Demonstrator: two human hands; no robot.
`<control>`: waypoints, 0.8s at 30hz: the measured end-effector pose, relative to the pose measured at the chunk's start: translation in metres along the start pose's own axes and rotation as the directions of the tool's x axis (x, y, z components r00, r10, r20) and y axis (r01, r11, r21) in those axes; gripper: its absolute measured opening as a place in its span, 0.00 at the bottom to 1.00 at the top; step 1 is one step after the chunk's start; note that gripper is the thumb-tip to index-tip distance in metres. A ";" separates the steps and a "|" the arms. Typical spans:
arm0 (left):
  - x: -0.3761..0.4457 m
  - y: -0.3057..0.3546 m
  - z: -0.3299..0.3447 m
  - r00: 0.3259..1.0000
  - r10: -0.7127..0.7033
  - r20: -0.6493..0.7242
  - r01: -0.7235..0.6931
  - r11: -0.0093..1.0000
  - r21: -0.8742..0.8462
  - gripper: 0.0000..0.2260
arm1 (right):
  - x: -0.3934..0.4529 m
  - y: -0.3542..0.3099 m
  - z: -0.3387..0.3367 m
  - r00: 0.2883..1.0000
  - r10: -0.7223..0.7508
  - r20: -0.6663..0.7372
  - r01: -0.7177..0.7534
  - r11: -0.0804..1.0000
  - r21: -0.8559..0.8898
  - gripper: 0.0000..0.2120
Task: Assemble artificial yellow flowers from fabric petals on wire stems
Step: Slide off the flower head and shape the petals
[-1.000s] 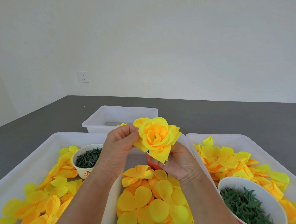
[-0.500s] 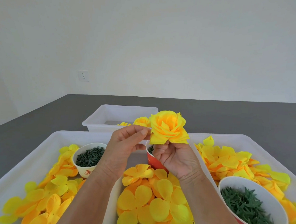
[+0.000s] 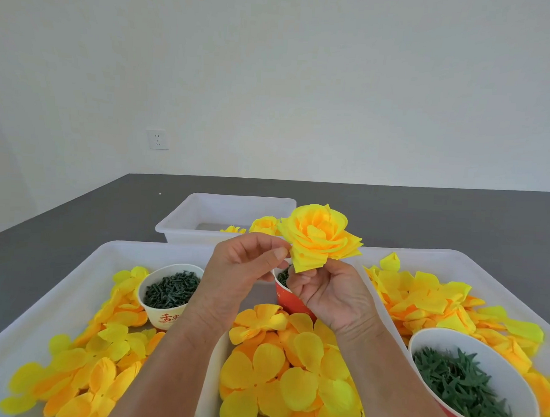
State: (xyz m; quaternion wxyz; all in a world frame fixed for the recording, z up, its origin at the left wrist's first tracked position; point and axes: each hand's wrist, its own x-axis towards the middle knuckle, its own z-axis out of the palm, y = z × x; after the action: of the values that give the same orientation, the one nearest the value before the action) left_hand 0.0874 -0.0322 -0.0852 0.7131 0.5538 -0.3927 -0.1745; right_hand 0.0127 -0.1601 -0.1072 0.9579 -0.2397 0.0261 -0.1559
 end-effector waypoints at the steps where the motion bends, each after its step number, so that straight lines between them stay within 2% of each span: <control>1: 0.000 0.000 0.000 1.000 0.003 -0.014 -0.003 1.000 0.012 0.05 | -0.001 0.000 0.001 1.000 0.001 0.026 -0.001 1.000 0.004 0.07; 4: 0.001 -0.001 0.001 0.995 0.025 -0.093 -0.023 1.000 0.016 0.05 | -0.002 0.001 0.001 0.996 0.013 0.087 -0.016 0.999 0.032 0.18; 9: 0.001 0.001 0.000 0.981 0.046 -0.187 -0.052 0.998 -0.028 0.03 | -0.001 0.002 0.000 0.995 0.042 0.090 -0.043 0.999 0.010 0.20; 14: 0.000 0.005 0.000 0.973 0.040 -0.227 -0.054 0.997 -0.056 0.13 | -0.001 0.003 0.000 0.995 0.069 0.077 -0.061 0.994 -0.090 0.24; 19: 0.001 0.002 -0.002 0.972 -0.031 -0.235 0.023 0.999 -0.036 0.08 | 0.001 0.003 0.001 0.996 0.080 0.048 -0.071 0.983 -0.168 0.27; 21: 0.002 0.001 -0.004 0.975 -0.066 -0.212 0.059 0.997 -0.040 0.08 | 0.001 0.003 0.000 0.996 0.084 0.031 -0.077 0.980 -0.182 0.25; 24: 0.002 -0.001 -0.005 0.976 -0.080 -0.204 0.072 0.996 -0.048 0.08 | 0.002 0.003 -0.001 0.997 0.072 -0.006 -0.072 0.971 -0.228 0.12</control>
State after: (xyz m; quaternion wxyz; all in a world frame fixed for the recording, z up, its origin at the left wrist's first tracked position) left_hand 0.0930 -0.0310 -0.0859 0.7538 0.5691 -0.2917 -0.1511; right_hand 0.0150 -0.1584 -0.1099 0.9291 -0.3471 0.0514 -0.1169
